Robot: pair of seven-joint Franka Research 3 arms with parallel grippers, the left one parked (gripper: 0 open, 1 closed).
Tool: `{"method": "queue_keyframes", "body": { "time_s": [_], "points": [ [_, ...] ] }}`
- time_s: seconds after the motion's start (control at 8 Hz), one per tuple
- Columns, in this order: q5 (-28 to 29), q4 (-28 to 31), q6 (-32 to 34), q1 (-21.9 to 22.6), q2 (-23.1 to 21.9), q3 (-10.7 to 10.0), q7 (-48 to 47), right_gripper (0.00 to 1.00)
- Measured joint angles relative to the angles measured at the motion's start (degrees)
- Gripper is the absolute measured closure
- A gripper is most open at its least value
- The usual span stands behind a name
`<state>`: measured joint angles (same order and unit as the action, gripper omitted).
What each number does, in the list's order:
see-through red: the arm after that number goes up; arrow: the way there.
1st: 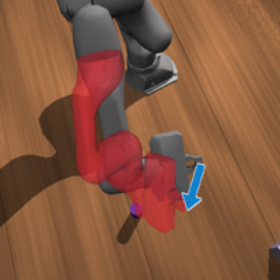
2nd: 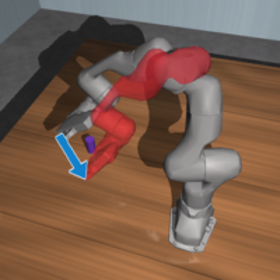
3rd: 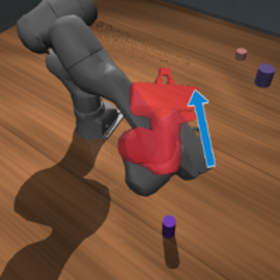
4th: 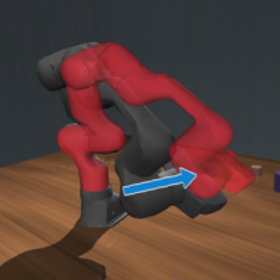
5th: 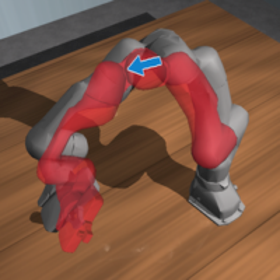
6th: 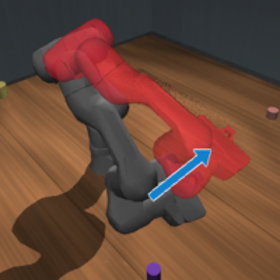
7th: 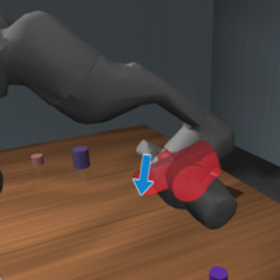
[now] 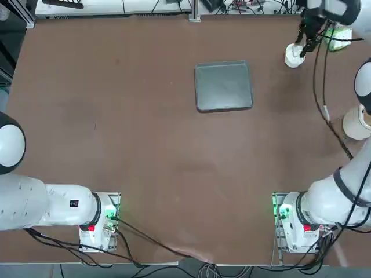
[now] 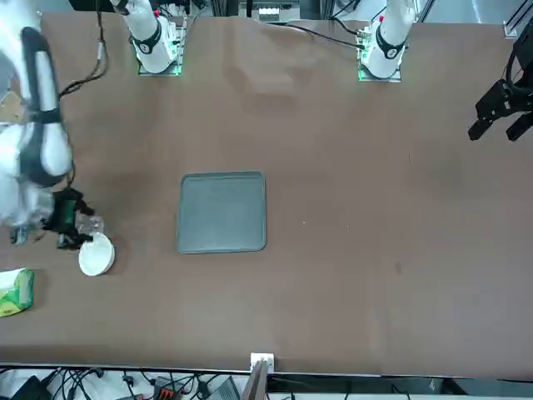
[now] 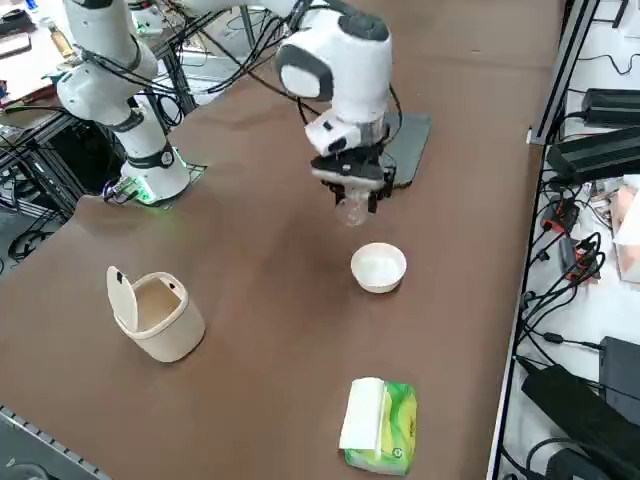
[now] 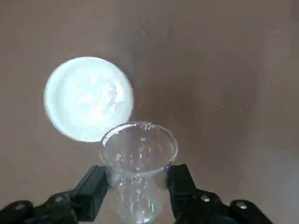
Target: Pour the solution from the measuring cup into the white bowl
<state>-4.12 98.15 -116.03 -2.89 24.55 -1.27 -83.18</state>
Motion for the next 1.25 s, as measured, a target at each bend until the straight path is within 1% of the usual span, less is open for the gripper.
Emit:
{"method": "queue_keyframes", "body": {
  "time_s": [0.12, 0.25, 0.38, 0.5, 0.62, 0.75, 1.0, 1.25],
  "points": [
    [-7.66, 5.38, 0.26, 2.64, -2.23, 0.00, -7.78, 0.26],
    [-16.52, 11.08, 0.38, 5.24, -3.86, 0.02, -16.66, 0.26],
    [-26.38, 17.07, 0.27, 8.11, -4.55, 0.05, -27.05, 0.26],
    [-34.20, 22.20, 0.05, 10.72, -4.28, 0.06, -37.03, 0.26],
    [-38.58, 25.52, 0.26, 12.80, -3.42, 0.06, -44.43, 0.26],
    [-41.24, 26.89, 1.33, 14.30, -2.15, 0.05, -49.66, 0.26],
    [-45.28, 27.18, 5.12, 16.30, 0.74, 0.00, -57.29, 0.26],
    [-50.24, 27.14, 8.45, 18.01, 5.37, -0.03, -64.51, 0.26]
  ]
}}
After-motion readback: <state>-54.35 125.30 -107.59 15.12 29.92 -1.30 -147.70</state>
